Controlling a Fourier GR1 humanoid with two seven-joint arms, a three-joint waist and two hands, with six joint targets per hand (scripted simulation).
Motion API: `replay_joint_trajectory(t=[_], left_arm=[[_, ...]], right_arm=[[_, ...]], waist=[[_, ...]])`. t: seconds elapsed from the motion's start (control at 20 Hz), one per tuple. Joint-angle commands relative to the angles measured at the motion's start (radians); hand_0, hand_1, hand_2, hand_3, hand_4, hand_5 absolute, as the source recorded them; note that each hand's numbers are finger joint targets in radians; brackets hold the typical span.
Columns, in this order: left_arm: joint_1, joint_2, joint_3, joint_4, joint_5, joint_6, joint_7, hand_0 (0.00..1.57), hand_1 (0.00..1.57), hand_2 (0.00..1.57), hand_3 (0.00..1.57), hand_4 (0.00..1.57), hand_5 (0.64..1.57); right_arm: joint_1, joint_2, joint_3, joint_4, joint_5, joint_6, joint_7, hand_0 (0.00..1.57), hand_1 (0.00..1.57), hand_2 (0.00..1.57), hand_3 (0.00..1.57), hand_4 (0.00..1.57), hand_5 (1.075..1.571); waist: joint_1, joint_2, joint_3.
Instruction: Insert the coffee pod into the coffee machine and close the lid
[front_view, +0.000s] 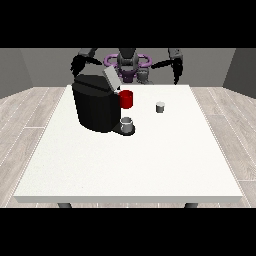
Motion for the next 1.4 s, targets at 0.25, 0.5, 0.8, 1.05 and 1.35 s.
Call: replay_joint_trajectory(t=[0.25,0.5,0.8,1.05,1.35], left_arm=[[-0.162,0.090,0.072,0.264,-0.030,-0.046,0.016,0.00,0.00,0.00,0.00,0.00,1.571],[-0.240,0.089,0.069,0.401,-0.060,-0.052,-0.026,0.00,0.00,0.00,0.00,0.00,1.571],[-0.291,0.106,0.046,0.522,-0.147,-0.027,-0.064,0.00,0.00,0.00,0.00,0.00,1.571],[-0.319,0.068,-0.024,0.524,-0.225,0.001,-0.039,0.00,0.00,0.37,0.00,0.00,1.571],[-0.341,0.099,0.033,0.677,-0.249,0.038,-0.094,0.70,0.70,0.78,0.43,0.00,1.571]], right_arm=[[-0.037,0.002,0.025,-0.024,-0.005,0.000,-0.002,0.00,0.00,0.00,0.00,0.19,1.571],[-0.101,0.016,0.063,-0.017,-0.027,-0.067,0.056,0.00,0.00,0.00,0.00,0.28,1.571],[-0.128,0.015,0.033,0.021,0.015,-0.075,0.066,0.00,0.00,0.00,0.00,0.36,1.571],[-0.167,0.010,0.020,0.130,0.035,-0.099,0.060,0.00,0.00,0.00,0.00,0.37,1.571],[-0.162,-0.005,0.033,0.109,0.056,-0.100,0.087,0.00,0.00,0.00,0.00,0.42,1.571]], waist=[[-0.063,0.083,-0.0007],[-0.047,0.117,-0.0007],[-0.042,0.120,-0.0007],[-0.007,0.123,-0.0005],[-0.042,0.139,-0.0009]])
